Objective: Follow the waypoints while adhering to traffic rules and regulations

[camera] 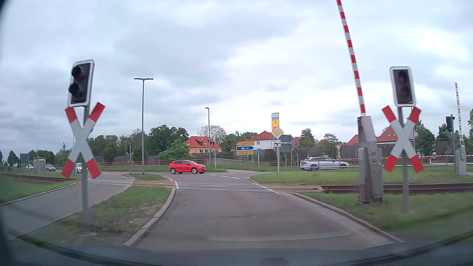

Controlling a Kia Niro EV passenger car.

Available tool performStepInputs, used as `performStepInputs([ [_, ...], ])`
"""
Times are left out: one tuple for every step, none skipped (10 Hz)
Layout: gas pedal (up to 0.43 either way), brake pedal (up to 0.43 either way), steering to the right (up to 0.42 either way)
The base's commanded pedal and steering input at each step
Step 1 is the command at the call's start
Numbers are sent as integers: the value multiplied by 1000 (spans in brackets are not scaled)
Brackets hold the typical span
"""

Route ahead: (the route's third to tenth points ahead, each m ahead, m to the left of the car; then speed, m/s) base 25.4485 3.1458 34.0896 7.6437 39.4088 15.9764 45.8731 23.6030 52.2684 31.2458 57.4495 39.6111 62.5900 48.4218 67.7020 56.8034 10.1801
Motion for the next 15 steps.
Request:
performStepInputs([
  [130, 0, -69],
  [130, 0, -69],
  [130, 0, -69],
  [130, 0, -69],
  [130, 0, -69],
  [130, 0, -68],
  [130, 0, -67],
  [138, 0, -67],
  [157, 0, -68],
  [157, 0, -71],
  [157, 0, -76],
  [169, 0, -84],
  [169, 0, -87],
  [169, 0, -86],
  [169, 0, -85],
])
